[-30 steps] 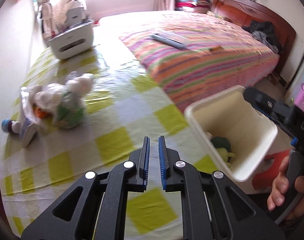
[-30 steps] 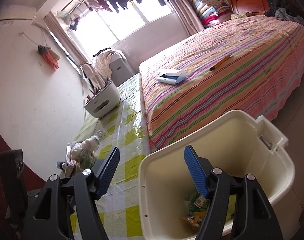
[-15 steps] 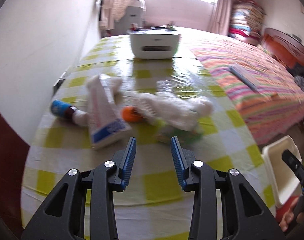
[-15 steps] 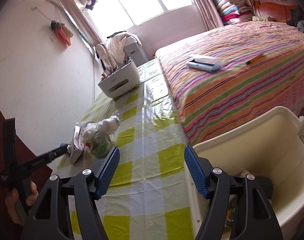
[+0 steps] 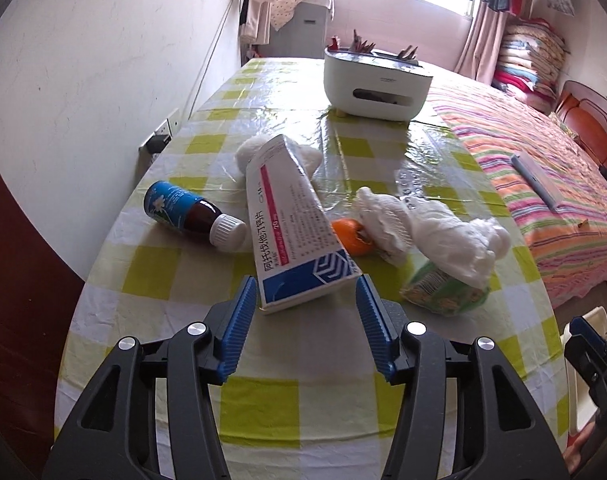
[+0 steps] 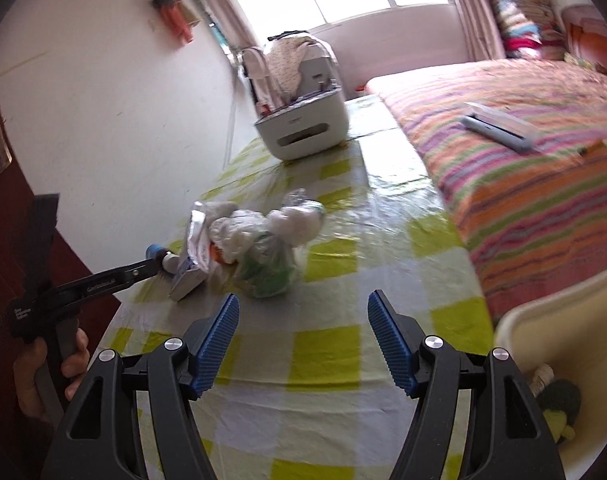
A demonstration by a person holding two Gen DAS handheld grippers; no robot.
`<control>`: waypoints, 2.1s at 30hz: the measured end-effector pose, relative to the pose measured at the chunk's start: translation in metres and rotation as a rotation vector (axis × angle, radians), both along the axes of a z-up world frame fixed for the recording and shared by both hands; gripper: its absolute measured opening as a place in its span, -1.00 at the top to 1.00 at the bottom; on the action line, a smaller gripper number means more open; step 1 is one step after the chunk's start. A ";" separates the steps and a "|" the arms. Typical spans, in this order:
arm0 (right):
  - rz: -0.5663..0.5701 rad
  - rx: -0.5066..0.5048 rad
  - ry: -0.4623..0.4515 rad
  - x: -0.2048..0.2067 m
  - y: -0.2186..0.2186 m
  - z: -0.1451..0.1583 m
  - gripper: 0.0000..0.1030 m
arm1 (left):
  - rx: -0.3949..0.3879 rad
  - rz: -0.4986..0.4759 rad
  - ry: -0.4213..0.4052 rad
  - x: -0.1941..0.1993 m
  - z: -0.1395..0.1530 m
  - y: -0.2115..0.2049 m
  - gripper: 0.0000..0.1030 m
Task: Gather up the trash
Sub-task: 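Grasp the white medicine box with the left tool while the right tool grasps the white tissue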
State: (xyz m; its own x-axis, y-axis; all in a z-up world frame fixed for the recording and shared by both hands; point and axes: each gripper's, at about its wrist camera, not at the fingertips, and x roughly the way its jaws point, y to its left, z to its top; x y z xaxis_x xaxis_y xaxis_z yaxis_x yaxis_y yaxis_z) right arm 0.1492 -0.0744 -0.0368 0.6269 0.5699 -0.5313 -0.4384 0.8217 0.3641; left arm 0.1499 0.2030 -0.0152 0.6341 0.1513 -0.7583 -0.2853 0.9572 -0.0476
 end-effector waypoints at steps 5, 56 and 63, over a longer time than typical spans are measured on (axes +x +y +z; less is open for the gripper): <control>0.093 -0.042 -0.045 0.011 0.035 0.009 -0.27 | -0.016 0.000 0.018 0.017 -0.004 0.012 -0.01; 0.150 -0.088 -0.050 0.044 0.063 0.014 0.53 | -0.200 -0.020 -0.054 0.038 -0.014 0.031 0.39; 0.137 -0.063 -0.039 0.031 0.044 0.015 0.53 | -0.153 -0.052 -0.090 0.018 0.001 0.011 0.39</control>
State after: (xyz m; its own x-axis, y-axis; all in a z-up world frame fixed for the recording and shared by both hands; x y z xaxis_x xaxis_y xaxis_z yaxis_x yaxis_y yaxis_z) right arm 0.1800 -0.0304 -0.0217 0.5663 0.6177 -0.5456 -0.5605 0.7740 0.2946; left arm 0.1677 0.2137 -0.0144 0.7041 0.0033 -0.7100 -0.2233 0.9503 -0.2170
